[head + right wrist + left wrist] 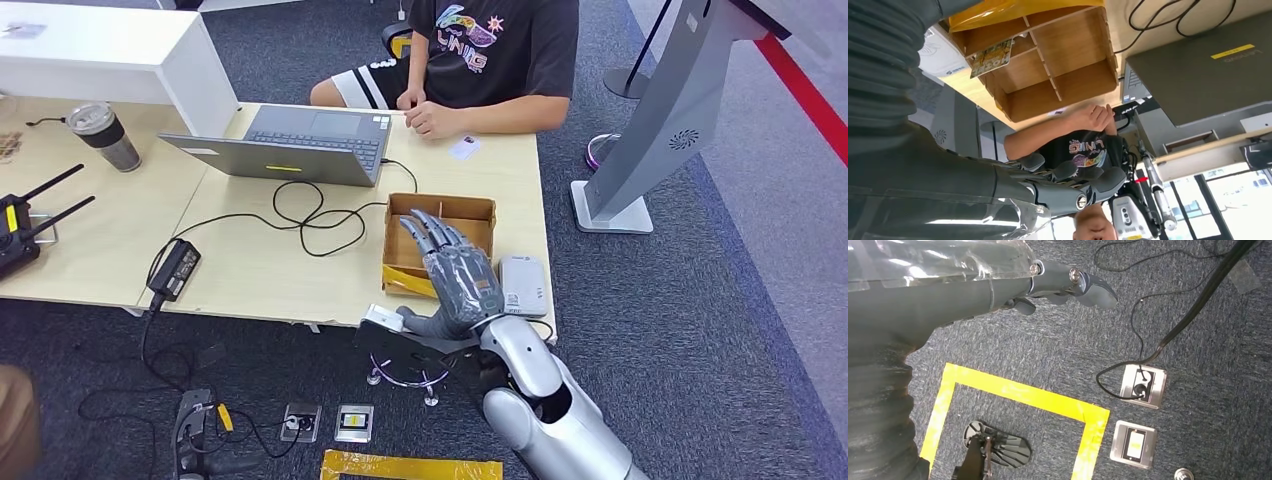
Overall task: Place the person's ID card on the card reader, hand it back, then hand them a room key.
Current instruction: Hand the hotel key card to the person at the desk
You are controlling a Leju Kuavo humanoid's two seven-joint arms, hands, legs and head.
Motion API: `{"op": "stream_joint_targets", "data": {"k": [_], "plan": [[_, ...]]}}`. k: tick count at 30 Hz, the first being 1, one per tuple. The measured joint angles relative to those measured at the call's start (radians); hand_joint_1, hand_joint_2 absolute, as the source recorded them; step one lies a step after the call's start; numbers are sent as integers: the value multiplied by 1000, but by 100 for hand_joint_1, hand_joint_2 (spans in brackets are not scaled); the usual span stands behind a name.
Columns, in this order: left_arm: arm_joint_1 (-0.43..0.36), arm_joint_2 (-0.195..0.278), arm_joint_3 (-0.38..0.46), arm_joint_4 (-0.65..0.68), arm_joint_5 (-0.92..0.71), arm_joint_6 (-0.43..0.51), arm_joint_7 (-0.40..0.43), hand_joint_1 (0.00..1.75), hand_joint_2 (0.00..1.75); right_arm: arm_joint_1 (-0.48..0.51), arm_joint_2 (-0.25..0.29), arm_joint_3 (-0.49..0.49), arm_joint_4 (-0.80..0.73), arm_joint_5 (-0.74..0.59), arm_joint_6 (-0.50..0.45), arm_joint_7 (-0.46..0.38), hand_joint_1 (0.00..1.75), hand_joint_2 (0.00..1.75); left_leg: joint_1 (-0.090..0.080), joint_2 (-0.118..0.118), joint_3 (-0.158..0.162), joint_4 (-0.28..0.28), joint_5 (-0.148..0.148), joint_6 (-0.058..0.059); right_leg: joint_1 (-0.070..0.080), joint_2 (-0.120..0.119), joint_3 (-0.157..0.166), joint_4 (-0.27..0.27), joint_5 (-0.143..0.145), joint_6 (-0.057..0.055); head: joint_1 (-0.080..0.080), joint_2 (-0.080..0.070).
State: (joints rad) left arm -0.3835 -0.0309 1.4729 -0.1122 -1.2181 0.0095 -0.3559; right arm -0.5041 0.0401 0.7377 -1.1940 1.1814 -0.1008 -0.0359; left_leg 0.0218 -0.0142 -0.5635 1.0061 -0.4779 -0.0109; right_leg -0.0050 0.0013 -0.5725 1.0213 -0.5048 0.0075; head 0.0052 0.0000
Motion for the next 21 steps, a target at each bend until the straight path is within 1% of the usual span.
{"op": "stream_joint_targets", "data": {"k": [10, 17, 21], "plan": [[0, 0, 0, 0, -4, -3, 2, 0, 175, -7, 9, 5, 40, 2, -12, 6, 0, 175, 0, 0, 0, 0, 0, 0, 0, 0, 0, 0, 0, 0, 0, 0], [-4, -2, 0, 0, -34, -11, 14, 0, 175, -76, 40, 4, 175, 5, -121, 15, 0, 175, 0, 0, 0, 0, 0, 0, 0, 0, 0, 0, 0, 0, 0, 0], [-11, -4, 0, 0, -56, -13, 23, 0, 175, -121, 47, -7, 261, 9, -178, 28, 0, 175, 0, 0, 0, 0, 0, 0, 0, 0, 0, 0, 0, 0, 0, 0]]}}
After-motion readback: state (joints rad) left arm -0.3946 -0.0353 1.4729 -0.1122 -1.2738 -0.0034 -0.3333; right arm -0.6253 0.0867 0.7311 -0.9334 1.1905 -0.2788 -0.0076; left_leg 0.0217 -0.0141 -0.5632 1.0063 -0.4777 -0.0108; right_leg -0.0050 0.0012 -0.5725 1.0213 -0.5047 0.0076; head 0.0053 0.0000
